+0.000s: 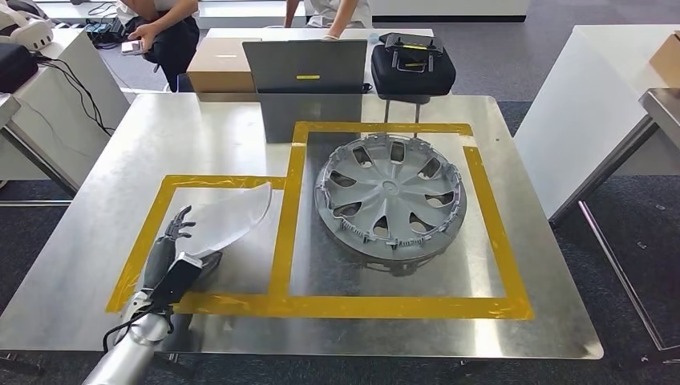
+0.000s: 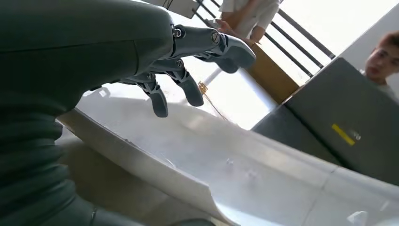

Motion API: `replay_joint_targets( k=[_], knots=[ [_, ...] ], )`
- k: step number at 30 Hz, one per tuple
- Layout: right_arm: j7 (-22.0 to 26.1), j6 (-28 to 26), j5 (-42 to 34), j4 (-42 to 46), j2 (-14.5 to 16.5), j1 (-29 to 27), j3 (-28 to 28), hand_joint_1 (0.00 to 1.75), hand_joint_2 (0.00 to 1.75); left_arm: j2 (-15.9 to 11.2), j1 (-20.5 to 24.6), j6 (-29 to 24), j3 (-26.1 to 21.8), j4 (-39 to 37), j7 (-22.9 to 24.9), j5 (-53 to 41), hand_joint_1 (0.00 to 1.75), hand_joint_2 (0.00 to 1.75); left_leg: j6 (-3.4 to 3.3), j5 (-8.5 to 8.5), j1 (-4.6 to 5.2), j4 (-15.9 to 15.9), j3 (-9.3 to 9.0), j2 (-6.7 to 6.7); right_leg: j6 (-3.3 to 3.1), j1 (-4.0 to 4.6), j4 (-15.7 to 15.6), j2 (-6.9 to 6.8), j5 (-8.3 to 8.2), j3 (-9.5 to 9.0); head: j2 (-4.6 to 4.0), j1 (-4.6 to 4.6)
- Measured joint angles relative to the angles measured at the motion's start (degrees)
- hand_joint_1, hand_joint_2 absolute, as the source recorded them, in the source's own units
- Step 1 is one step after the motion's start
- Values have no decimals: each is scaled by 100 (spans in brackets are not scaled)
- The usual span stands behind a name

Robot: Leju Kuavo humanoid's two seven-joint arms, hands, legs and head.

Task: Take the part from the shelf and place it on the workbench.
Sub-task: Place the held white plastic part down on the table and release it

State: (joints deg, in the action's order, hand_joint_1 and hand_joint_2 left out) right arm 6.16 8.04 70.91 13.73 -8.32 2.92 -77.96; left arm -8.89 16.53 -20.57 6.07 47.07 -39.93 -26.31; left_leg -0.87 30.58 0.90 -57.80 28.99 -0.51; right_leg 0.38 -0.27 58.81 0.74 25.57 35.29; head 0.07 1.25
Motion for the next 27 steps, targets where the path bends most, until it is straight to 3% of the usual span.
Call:
replay_joint_targets(
  k=[6,11,18,27],
  knots=[
    [1,1,-32,0,1,-4,0,0,0,-60,-209,1339,11,954,-31,1869,0,0,-1,1,0,0,0,2,1,-1,-1,0,0,-1,0,-1],
    [1,12,-39,0,1,-12,-1,0,0,-128,-394,2105,-92,1622,-33,2538,0,0,-1,1,0,0,-1,4,1,-1,-1,2,0,-1,0,1],
    [-31,15,-48,-2,3,-27,-2,0,0,-72,-710,3191,-612,2532,-36,3026,0,0,-1,1,-1,0,0,4,0,0,-1,3,1,0,0,-1],
    [-27,4,-45,-2,28,-24,-2,0,0,191,-860,3540,-1224,3184,-36,2850,0,0,-2,1,5,-2,-1,4,9,-25,-4,0,-5,-3,0,1]
  ],
)
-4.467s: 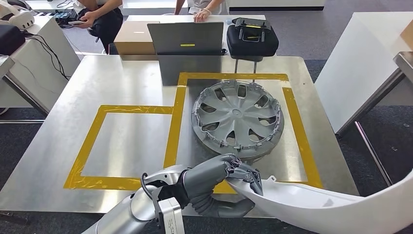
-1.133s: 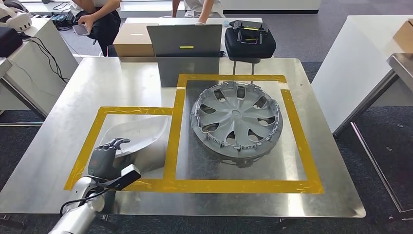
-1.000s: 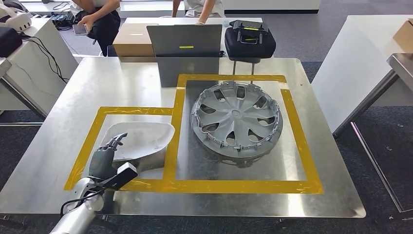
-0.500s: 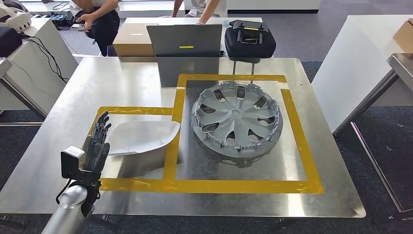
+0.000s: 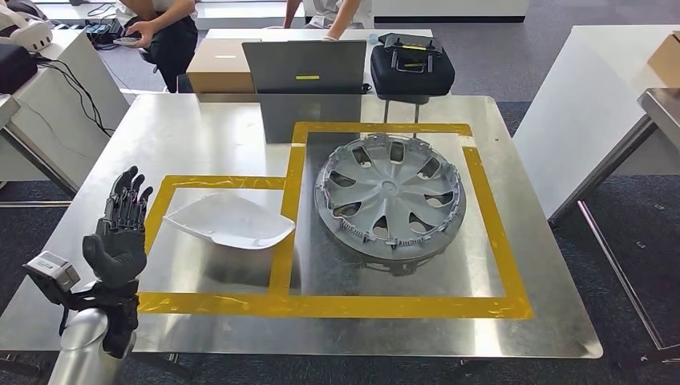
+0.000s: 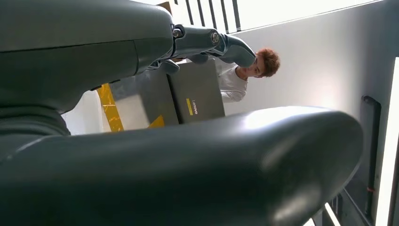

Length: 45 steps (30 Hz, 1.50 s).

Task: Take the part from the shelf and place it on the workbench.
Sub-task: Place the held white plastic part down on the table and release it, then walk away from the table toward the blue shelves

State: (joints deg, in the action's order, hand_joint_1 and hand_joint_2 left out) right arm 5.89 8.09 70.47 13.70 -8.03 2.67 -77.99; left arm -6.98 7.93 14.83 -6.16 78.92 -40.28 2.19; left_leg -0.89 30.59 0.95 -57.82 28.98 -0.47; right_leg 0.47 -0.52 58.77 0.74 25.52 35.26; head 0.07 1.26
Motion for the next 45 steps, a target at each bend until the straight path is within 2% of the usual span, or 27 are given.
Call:
replay_joint_targets(
  k=[8,12,13,15,17,18,19,20,22,24,26,28,29,31,32,33,34,35,36,38,39,40,43,44,45],
  knots=[
    [2,7,15,0,16,23,0,0,0,89,-90,-158,-66,143,2,-228,0,0,-39,8,35,-19,4,0,37,-35,-4,0,-16,0,0,1],
    [-22,3,17,0,18,37,0,0,0,97,-81,-327,-65,146,2,-369,0,0,-110,-57,32,6,5,7,101,-43,-27,3,-54,-4,0,1],
    [-25,1,19,0,16,38,0,0,0,99,-76,-353,-64,144,2,-389,0,0,-135,-100,15,36,-2,14,121,-39,11,-2,-11,13,0,-3],
    [-35,-2,22,0,11,41,0,0,0,104,-71,-387,-63,129,2,-415,0,0,-169,-160,-20,79,1,31,157,-38,406,-17,286,176,0,-20],
    [-49,-2,24,0,5,42,0,0,0,105,-82,-399,-63,100,3,-423,0,0,-174,-171,-25,55,50,42,188,-44,1172,-25,688,485,0,-32],
    [-56,-2,26,0,3,41,0,0,0,106,-88,-401,-63,84,4,-424,0,0,-171,-173,-28,33,77,46,200,-49,1466,-28,787,596,0,-33],
    [-62,-2,28,0,3,40,0,0,0,106,-92,-401,-63,69,5,-425,0,0,-167,-174,-33,9,104,48,208,-54,1576,-32,781,618,0,-34],
    [-67,-2,31,0,2,40,0,0,0,107,-94,-401,-63,60,7,-425,0,0,-157,-173,-42,-17,127,48,212,-59,1463,-37,675,531,0,-34],
    [-81,0,39,0,-2,48,0,0,0,107,-95,-405,-63,55,9,-428,0,0,-113,-159,-65,-76,167,45,214,-68,738,-43,391,95,0,-37],
    [-102,9,43,0,-2,59,0,0,0,105,-91,-411,-60,57,10,-443,0,0,-38,-153,-67,-126,211,33,164,-47,195,-29,263,-207,0,-43],
    [-133,15,45,0,1,68,0,0,0,105,-84,-422,-49,57,13,-465,0,0,43,-177,-59,-134,239,20,71,-21,115,-16,256,-210,0,-43],
    [-184,15,46,0,6,79,0,0,0,103,-68,-435,-34,47,14,-469,0,0,117,-153,-64,-168,267,16,-23,-37,73,-31,223,-175,0,-38],
    [-215,15,46,0,8,86,0,0,0,99,-56,-440,-26,38,15,-461,0,0,151,-51,-70,-273,311,17,-69,-47,55,-39,190,-153,0,-27],
    [-279,15,44,0,11,96,-1,0,0,92,-31,-432,-9,10,15,-438,0,0,206,363,-90,-814,512,21,-130,-51,38,-51,121,-82,0,1],
    [-310,16,42,0,13,97,-2,0,0,90,-22,-423,2,-5,15,-431,0,0,228,589,-97,-1186,642,21,-141,-48,39,-54,85,-32,0,12],
    [-338,16,39,0,15,96,-4,0,0,88,-18,-415,15,-21,15,-426,0,0,242,742,-103,-1498,738,22,-142,-46,42,-57,46,21,0,17],
    [-355,17,36,0,19,94,-7,0,0,88,-16,-407,28,-35,15,-425,0,0,248,786,-106,-1651,756,22,-139,-44,45,-58,4,76,0,20],
    [-368,17,34,0,22,94,-9,0,0,88,-14,-404,40,-45,15,-425,0,0,245,711,-109,-1585,667,22,-131,-44,47,-59,-39,131,0,22],
    [-377,18,32,0,26,94,-11,0,0,88,-7,-402,49,-50,15,-425,0,0,235,552,-111,-1301,469,22,-120,-44,49,-59,-83,181,0,25],
    [-379,20,28,0,33,92,-14,0,0,86,20,-401,60,-53,15,-425,0,0,198,280,-104,-479,-44,23,-78,-40,52,-56,-173,257,0,34],
    [-379,21,24,0,37,88,-15,0,0,86,31,-406,65,-53,14,-425,0,0,175,205,-91,-193,-201,21,-46,-38,47,-55,-218,273,0,34],
    [-386,22,19,0,42,85,-21,0,0,85,40,-420,71,-55,13,-425,0,0,150,188,-78,-41,-266,19,-9,-35,42,-53,-263,281,0,36],
    [-411,24,13,0,69,63,-46,0,0,87,46,-476,96,-57,14,-430,0,0,22,77,-58,-1,-157,25,117,-50,-12,-49,-382,300,0,32],
    [-411,28,15,0,83,52,-50,0,0,90,46,-489,110,-56,15,-432,0,0,-33,11,-64,12,-106,34,149,-59,22,-50,-310,331,0,25],
    [-401,37,16,0,96,43,-52,0,0,93,45,-499,124,-52,15,-435,0,0,-79,-64,-75,28,-40,43,174,-64,164,-50,-121,391,0,14]
  ],
)
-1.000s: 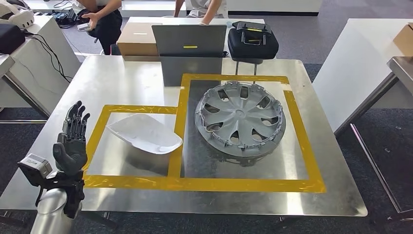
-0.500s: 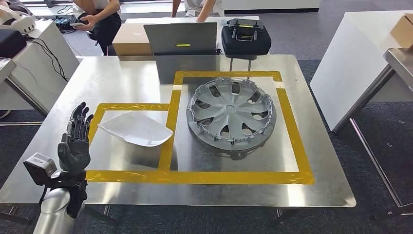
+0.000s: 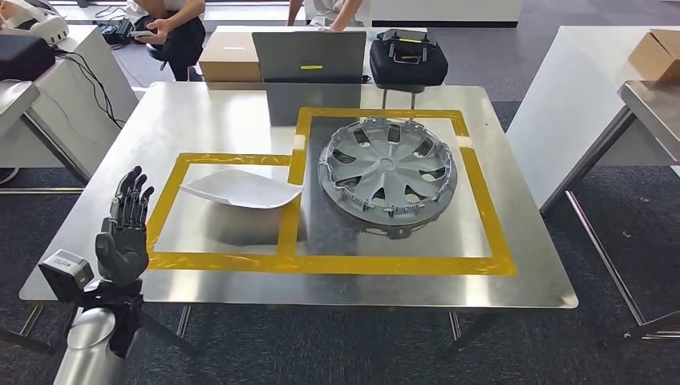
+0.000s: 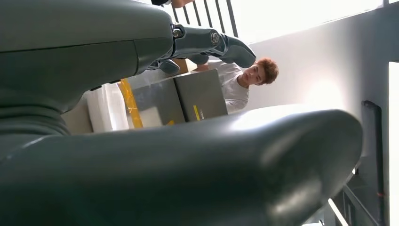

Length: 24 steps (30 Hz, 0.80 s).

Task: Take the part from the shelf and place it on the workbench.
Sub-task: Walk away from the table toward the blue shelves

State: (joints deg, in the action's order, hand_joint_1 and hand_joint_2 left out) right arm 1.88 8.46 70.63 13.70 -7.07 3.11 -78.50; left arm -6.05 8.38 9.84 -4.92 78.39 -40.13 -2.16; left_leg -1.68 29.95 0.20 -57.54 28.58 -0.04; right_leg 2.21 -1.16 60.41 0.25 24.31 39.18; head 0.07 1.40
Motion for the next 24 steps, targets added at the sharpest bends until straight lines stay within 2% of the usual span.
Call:
replay_joint_targets(
  k=[2,3,4,5,6,7,9,10,11,13,14,15,16,18,19,20,21,22,23,24],
  knots=[
    [38,27,0,0,22,-3,-1,0,0,5,-17,-14,16,13,0,-20,0,0,-47,-139,-2,2,159,10,31,-2,622,-4,592,183,0,-27],
    [67,44,-1,0,33,-1,-1,0,0,8,-36,-17,18,23,1,-32,0,0,-52,-206,4,-5,245,12,43,0,1000,-4,828,266,0,-37],
    [95,60,-2,0,45,0,-2,0,0,10,-61,-19,20,35,1,-42,0,0,-52,-270,11,-17,332,14,47,3,1284,-4,935,292,0,-42],
    [121,73,-3,0,61,0,-2,0,0,12,-88,-21,22,52,1,-48,0,0,-49,-329,17,-32,416,16,42,7,1402,-4,917,233,0,-45],
    [143,85,-3,-1,78,0,-3,0,0,13,-110,-30,23,69,1,-55,0,0,-41,-383,21,-52,500,17,26,15,1309,-4,808,66,0,-49],
    [158,96,-3,-1,92,2,-3,0,0,13,-124,-49,23,91,1,-68,0,0,-30,-432,25,-74,579,18,-2,25,1014,-3,675,-207,0,-53],
    [176,117,3,-2,110,22,-3,0,0,13,-136,-101,22,134,1,-92,0,0,9,-517,31,-112,692,21,-85,67,212,-4,608,-802,0,-55],
    [184,127,7,-2,117,32,-3,0,0,13,-137,-124,22,150,-1,-103,0,0,39,-554,32,-123,718,23,-125,91,-74,-4,631,-981,0,-55],
    [188,132,10,-3,122,40,-3,0,0,14,-141,-142,23,161,-2,-113,0,0,74,-596,29,-121,730,26,-160,115,-217,-5,662,-1051,0,-56],
    [187,138,10,-8,145,47,-3,0,0,8,-162,-169,25,167,-7,-155,0,0,146,-670,18,-104,746,25,-223,119,-272,-15,575,-1010,0,-68],
    [175,140,7,-11,158,57,-3,0,0,-3,-187,-187,26,164,-7,-189,0,0,184,-630,12,-133,776,19,-260,107,-289,-24,510,-971,0,-73],
    [155,141,3,-14,174,66,-3,0,0,-24,-214,-206,27,158,-7,-224,0,0,222,-488,6,-239,825,12,-299,89,-312,-33,438,-919,0,-69],
    [130,141,1,-18,197,74,-3,0,0,-50,-243,-228,27,149,-6,-254,0,0,260,-252,-6,-452,898,7,-325,73,-328,-42,364,-853,0,-61],
    [93,138,7,-24,235,80,-3,0,0,-105,-318,-262,25,129,-2,-288,0,0,327,308,-32,-1137,1071,4,-346,71,-325,-44,234,-689,0,-39],
    [83,138,13,-28,260,79,-3,0,0,-133,-369,-273,21,122,1,-303,0,0,353,462,-45,-1461,1117,4,-338,69,-317,-45,168,-596,0,-31],
    [74,139,18,-31,280,79,-3,0,0,-164,-425,-277,16,120,1,-318,0,0,371,494,-55,-1660,1101,5,-329,65,-307,-46,105,-503,0,-25],
    [62,139,21,-33,299,79,-3,0,0,-196,-480,-279,8,120,1,-332,0,0,383,396,-66,-1646,981,5,-314,59,-293,-48,44,-410,0,-20],
    [46,140,23,-35,317,80,-3,0,0,-230,-526,-280,-1,122,1,-342,0,0,392,241,-78,-1431,756,6,-293,51,-276,-52,-16,-317,0,-15],
    [33,140,23,-37,328,83,-3,0,0,-261,-559,-280,-9,126,1,-345,0,0,398,131,-90,-1069,465,6,-266,46,-254,-55,-68,-243,0,-12],
    [27,140,23,-39,337,85,-3,0,0,-287,-584,-278,-19,133,0,-347,0,0,379,107,-90,-636,157,2,-232,46,-230,-58,-120,-182,0,-9]
  ],
)
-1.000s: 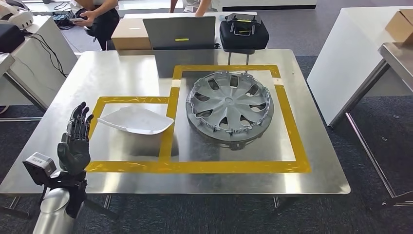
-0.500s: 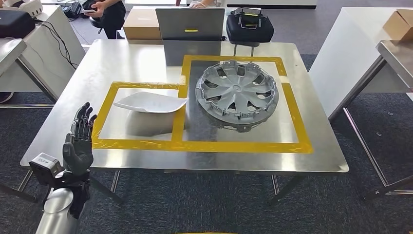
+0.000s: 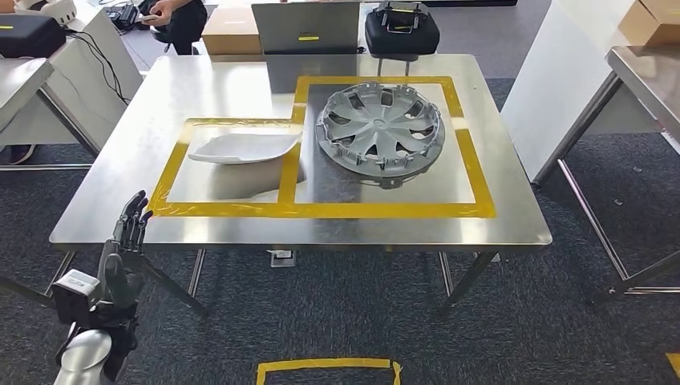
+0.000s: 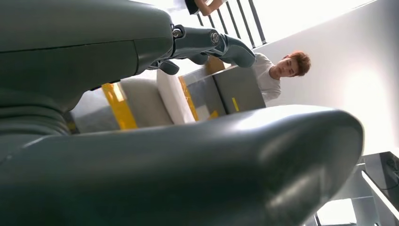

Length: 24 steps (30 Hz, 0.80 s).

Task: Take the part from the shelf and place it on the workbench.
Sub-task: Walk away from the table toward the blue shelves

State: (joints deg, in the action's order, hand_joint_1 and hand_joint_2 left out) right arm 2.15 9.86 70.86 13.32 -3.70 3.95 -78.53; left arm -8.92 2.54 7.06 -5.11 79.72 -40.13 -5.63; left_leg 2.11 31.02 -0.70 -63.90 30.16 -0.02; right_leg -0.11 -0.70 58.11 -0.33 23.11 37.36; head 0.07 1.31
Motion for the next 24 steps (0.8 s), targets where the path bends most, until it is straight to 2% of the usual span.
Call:
replay_joint_targets(
  k=[1,2,3,5,6,7,9,10,11,12,13,14,16,17,18,20,21,22,24],
  knots=[
    [-1,0,1,-1,3,2,0,0,0,-20,-28,2,-13,8,0,-1,0,0,-38,20,5,323,-208,-9,37,4,10,0,-47,26,0,-5],
    [2,1,1,-1,4,5,0,0,0,-38,-55,5,-26,17,-2,-1,0,0,-89,75,14,520,-319,-21,75,13,14,1,-94,34,0,-10],
    [4,1,1,-1,4,7,0,0,0,-51,-82,8,-37,24,-3,-1,0,0,-151,98,32,596,-337,-31,115,15,0,2,-144,36,0,-17],
    [-1,2,1,-2,8,4,0,0,0,-70,-121,11,-50,33,-4,-1,0,0,-269,16,36,583,-249,-28,192,-3,-14,7,-188,58,0,-22],
    [-5,4,1,-3,11,0,0,0,0,-73,-134,12,-51,37,-3,-3,0,0,-325,-41,37,583,-190,-18,225,-16,59,10,-74,103,0,-26],
    [-2,5,-4,-7,17,-4,0,0,0,-74,-148,13,-54,41,-3,-11,0,0,-373,-109,33,587,-119,-9,251,-23,238,14,144,174,0,-31],
    [31,7,-23,-14,30,-2,0,0,0,-74,-187,16,-58,46,-2,-54,0,0,-423,-244,47,581,45,-2,279,-21,903,18,762,365,0,-51],
    [68,7,-33,-16,38,1,0,0,0,-70,-209,19,-60,42,-1,-95,0,0,-434,-315,62,575,134,-1,282,-16,1276,19,982,437,0,-58],
    [111,7,-40,-18,46,2,0,0,0,-66,-227,21,-60,32,-1,-137,0,0,-441,-384,79,568,225,-1,272,-9,1550,20,1074,450,0,-63],
    [157,7,-46,-18,57,3,0,0,0,-61,-238,23,-60,15,0,-180,0,0,-445,-452,98,561,316,-2,251,2,1658,20,1042,376,0,-66],
    [196,7,-51,-18,67,5,0,0,0,-56,-241,24,-60,-8,1,-217,0,0,-446,-511,116,556,397,-3,216,21,1557,22,919,208,0,-68],
    [227,6,-58,-18,74,11,0,0,0,-52,-237,24,-60,-33,1,-244,0,0,-445,-565,133,553,463,-5,159,49,1235,26,775,-76,0,-71],
    [275,2,-78,-19,73,33,0,0,0,-33,-226,24,-60,-87,1,-287,0,0,-426,-660,146,557,541,2,17,120,375,30,714,-694,0,-70],
    [291,0,-95,-19,72,42,0,0,0,-20,-219,24,-59,-116,2,-313,0,0,-402,-706,138,566,554,9,-34,154,46,33,731,-905,0,-70],
    [302,-1,-112,-20,70,48,-1,0,0,2,-218,20,-58,-144,3,-347,0,0,-370,-752,122,580,559,16,-67,180,-122,33,762,-992,0,-75],
    [322,-2,-140,-21,79,48,-3,0,0,51,-234,-18,-56,-191,25,-488,0,0,-305,-837,107,621,569,18,-97,178,-229,25,650,-980,0,-94],
    [335,-1,-143,-21,85,53,-4,0,0,78,-245,-51,-55,-222,44,-586,0,0,-275,-794,110,599,601,11,-120,157,-277,15,577,-951,0,-100],
    [354,0,-145,-21,92,58,-4,0,0,99,-245,-96,-57,-296,67,-704,0,0,-242,-644,111,480,656,2,-137,129,-322,3,492,-905,0,-96],
    [384,2,-145,-21,115,65,-4,0,0,130,-226,-164,-65,-571,85,-892,0,0,-160,-117,81,-77,828,-10,-147,95,-356,-11,347,-766,0,-84]
  ],
)
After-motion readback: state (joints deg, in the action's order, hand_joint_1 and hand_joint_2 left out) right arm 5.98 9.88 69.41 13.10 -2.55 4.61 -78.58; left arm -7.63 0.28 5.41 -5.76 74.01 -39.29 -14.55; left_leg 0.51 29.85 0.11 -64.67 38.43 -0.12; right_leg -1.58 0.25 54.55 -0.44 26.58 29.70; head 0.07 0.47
